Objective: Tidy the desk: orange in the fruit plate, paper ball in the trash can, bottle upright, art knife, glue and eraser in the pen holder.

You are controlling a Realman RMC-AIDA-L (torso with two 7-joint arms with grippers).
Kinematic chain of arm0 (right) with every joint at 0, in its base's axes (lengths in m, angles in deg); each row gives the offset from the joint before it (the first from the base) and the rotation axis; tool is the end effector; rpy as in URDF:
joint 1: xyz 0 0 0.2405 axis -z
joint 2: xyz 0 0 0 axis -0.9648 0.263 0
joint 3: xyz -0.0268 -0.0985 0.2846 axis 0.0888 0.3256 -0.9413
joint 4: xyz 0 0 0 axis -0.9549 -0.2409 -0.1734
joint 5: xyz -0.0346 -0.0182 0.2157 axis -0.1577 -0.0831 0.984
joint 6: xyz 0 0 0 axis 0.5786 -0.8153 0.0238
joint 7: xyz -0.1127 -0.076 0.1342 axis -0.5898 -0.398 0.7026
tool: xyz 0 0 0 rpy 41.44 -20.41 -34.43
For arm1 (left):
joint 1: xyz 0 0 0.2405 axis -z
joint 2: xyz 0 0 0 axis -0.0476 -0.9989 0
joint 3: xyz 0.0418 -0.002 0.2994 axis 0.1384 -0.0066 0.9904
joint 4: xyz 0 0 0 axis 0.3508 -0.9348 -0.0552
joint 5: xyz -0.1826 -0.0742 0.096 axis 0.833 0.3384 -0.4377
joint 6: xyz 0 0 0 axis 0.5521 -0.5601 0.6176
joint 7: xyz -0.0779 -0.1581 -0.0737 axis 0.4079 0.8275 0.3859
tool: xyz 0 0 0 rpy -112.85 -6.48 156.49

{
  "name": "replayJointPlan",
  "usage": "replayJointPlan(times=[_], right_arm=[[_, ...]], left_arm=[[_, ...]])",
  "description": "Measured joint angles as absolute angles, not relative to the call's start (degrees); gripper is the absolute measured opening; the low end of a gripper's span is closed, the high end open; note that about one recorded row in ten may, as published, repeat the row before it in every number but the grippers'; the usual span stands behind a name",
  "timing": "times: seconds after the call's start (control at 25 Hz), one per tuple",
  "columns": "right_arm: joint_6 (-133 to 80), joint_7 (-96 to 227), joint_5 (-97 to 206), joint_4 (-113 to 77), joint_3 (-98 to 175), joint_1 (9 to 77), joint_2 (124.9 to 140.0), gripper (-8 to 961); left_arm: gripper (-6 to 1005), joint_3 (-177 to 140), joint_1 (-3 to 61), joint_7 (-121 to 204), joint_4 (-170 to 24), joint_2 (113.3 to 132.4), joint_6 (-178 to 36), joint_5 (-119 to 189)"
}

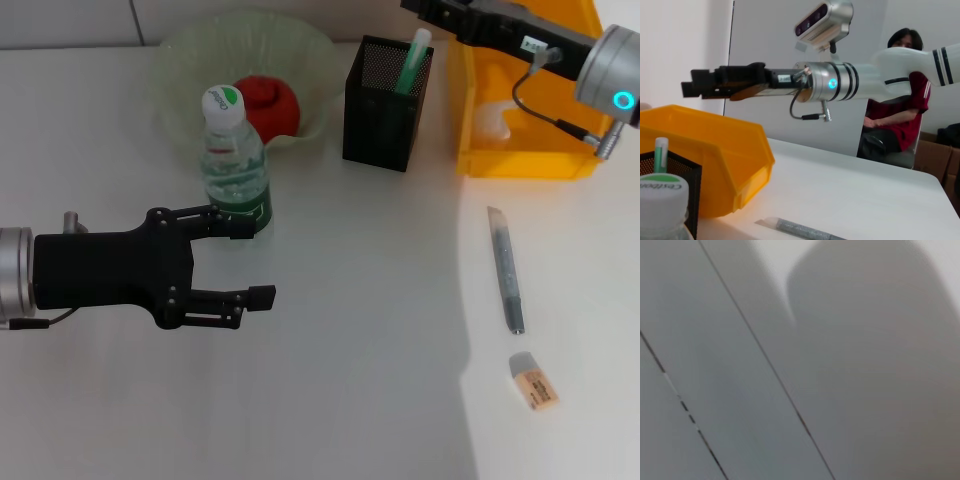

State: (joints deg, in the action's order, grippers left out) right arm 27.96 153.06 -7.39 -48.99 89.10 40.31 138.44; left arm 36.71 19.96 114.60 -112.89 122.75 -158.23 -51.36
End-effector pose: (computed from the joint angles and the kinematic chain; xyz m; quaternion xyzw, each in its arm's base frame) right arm 0.2239 0.4711 -0.0434 -0.8184 0.3390 0.3956 0.2426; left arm -0.2797 0.3255 -0.0543 -0.9574 -0.1233 -0.2540 0.0603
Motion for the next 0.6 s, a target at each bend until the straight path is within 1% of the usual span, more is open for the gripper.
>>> replayJointPlan(times=[0.04,0.08,0.12,0.16,0.2,0.24,0.32,0.36,0.4,0.44,0.48,0.6], right_arm=[[27.96,153.06,-7.39,-48.99,89.1,40.31,138.44,513],[32.68,156.45,-9.44,-54.48,88.77,43.26,137.73,534],[35.21,159.57,-12.04,-57.97,88.28,44.74,137.3,555],[35.21,159.57,-12.04,-57.97,88.28,44.74,137.3,555],[40.38,167.62,-19.51,-65.64,86.27,47.11,136.66,556],[40.38,167.62,-19.51,-65.64,86.27,47.11,136.66,556],[46.75,176.42,-28.42,-74.28,83.24,48.6,136.49,557],[51.02,180.54,-33.76,-79.22,81.84,48.83,136.57,557],[59.48,187.47,-42.81,-87.8,80.38,48.62,136.69,587],[64.19,190.3,-46.41,-91.58,80.14,48.24,136.7,618],[64.19,190.3,-46.41,-91.58,80.14,48.24,136.7,625],[78.94,196.34,-55.32,-100.08,80.75,45.77,136.7,645]], left_arm=[[859,36.71,19.93,114.6,-112.89,122.74,-158.27,-51.36],[859,36.71,19.92,114.6,-112.88,122.7,-158.29,-51.36],[859,36.71,19.87,114.6,-112.77,122.5,-158.3,-51.37],[859,36.71,19.87,114.6,-112.77,122.5,-158.3,-51.37],[859,36.47,19.85,114.6,-112.7,122.38,-158.34,-52.15],[859,36.47,19.85,114.6,-112.7,122.38,-158.34,-52.15],[859,36.27,19.86,114.6,-112.74,122.42,-158.38,-53.08],[859,36.22,19.87,114.62,-112.79,122.46,-158.4,-53.61],[859,36.28,20.01,114.72,-112.83,122.52,-158.41,-54.12],[859,36.28,20.01,114.72,-112.83,122.52,-158.41,-54.12],[859,36.4,20.19,114.81,-112.86,122.52,-158.41,-54.21],[859,36.49,20.35,114.87,-112.87,122.56,-158.41,-54.21]])
